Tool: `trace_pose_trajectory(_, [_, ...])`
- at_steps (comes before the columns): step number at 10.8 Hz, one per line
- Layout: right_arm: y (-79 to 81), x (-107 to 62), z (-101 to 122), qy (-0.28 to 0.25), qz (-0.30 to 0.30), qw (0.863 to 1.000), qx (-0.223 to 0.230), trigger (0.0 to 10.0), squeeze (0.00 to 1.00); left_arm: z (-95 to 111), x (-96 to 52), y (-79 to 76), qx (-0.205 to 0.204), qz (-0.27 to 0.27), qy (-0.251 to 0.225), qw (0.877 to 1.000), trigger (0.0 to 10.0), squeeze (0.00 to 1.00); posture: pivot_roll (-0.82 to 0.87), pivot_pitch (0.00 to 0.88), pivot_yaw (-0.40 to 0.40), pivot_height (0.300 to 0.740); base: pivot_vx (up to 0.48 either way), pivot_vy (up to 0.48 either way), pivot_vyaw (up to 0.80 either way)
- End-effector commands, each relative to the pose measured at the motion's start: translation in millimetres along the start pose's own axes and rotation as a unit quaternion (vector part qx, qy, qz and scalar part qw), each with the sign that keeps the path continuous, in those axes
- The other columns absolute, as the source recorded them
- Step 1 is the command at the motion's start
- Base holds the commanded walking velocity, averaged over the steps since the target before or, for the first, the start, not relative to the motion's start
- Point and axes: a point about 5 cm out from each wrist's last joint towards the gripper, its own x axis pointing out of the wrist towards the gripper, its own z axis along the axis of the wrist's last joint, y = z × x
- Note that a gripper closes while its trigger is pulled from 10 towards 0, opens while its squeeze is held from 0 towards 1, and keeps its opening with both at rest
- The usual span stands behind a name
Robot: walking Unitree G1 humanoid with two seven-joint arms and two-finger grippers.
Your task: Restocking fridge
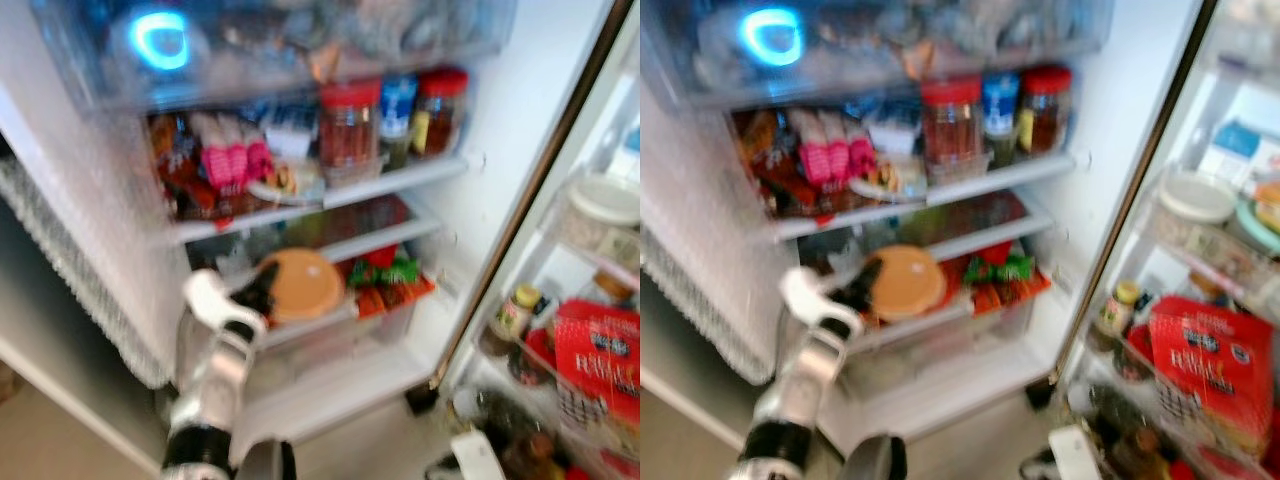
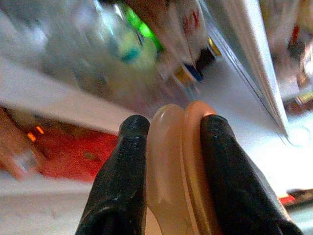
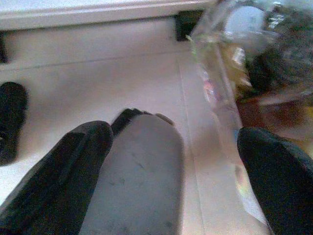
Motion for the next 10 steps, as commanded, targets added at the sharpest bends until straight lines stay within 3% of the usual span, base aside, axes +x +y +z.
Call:
trace_pose_trajectory(1, [-3.4, -1.9, -11.0, 0.021, -0.003, 1.0, -0.002, 10.0, 0.0, -4.5, 5.1, -8.4, -0.004, -0.015, 0.007, 1.0, 10.0, 0.0, -0.02, 0.0, 0.018, 0.622, 0.0, 0.0, 0.0])
trace_pose_trajectory(5, [-3.2, -1.6, -10.2, 0.023, -0.002, 1.0, -0.003, 10.0, 0.0, -5.2, 6.7, -8.2, -0.003, -0.018, 0.007, 1.0, 10.0, 0.0, -0.02, 0.0, 0.017, 0.622, 0.0, 0.0, 0.0])
trace_pose_trajectory(10, [-4.4, -1.9, -10.7, 0.024, -0.003, 1.0, -0.007, 10.0, 0.0, -9.4, 9.0, -10.6, -0.003, -0.019, 0.011, 1.0, 10.0, 0.0, -0.02, 0.0, 0.014, 0.622, 0.251, 0.0, 0.0])
